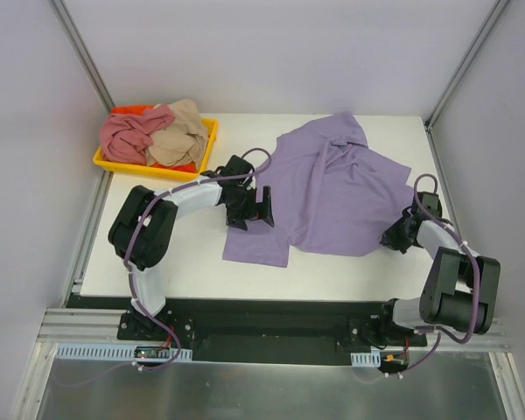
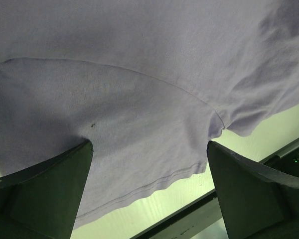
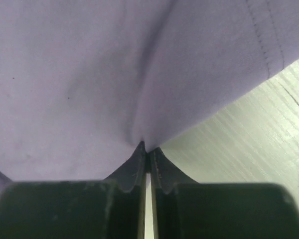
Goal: Fold and stack the t-shirts
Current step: Flatten out the tshirt
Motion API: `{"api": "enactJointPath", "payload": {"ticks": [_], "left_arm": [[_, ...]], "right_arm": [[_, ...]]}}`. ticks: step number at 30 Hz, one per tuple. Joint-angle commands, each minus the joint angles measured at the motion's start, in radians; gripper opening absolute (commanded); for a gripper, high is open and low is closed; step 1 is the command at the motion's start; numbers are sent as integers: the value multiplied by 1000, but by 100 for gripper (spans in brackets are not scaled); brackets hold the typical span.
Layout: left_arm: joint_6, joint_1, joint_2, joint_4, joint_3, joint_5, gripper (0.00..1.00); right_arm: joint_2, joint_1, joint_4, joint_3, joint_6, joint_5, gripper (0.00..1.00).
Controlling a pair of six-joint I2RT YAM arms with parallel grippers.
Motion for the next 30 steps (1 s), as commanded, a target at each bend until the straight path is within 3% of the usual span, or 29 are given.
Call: {"api": "enactJointPath", "payload": {"ticks": [1, 8, 12, 15, 19, 22, 23, 24, 26, 28, 30], "left_arm": [[2, 8, -27, -22, -36, -67, 99], [7, 7, -30, -18, -39, -56, 99], [12, 8, -53, -20, -50, -60, 99], [16, 10, -82, -18, -55, -94, 99], [13, 25, -105, -23, -55, -88, 99], [7, 31, -139, -32, -61, -108, 99], [4, 33, -157, -41, -64, -120, 99], [-1, 35, -175, -52, -69, -140, 99], [-10, 36, -215, -81, -84, -189, 99], [-19, 36, -254, -100, -107, -220, 99], [-24, 36, -286, -112, -145, -238, 99]], "right_arm": [[-96, 5, 1, -60, -32, 45, 1], [-334, 52, -322, -18, -89, 123, 0], [-345, 130, -417, 74, -62, 168, 1], [-211, 210, -473, 224, -63, 226, 2], [116, 307, -520, 517, -104, 272, 8], [448, 330, -604, 900, -150, 286, 12], [595, 339, -652, 1044, -157, 306, 19], [683, 347, -702, 1193, -161, 313, 35], [805, 379, -781, 1388, -181, 333, 52], [802, 411, -803, 1432, -198, 402, 72], [706, 430, -742, 1316, -201, 479, 80]]}}
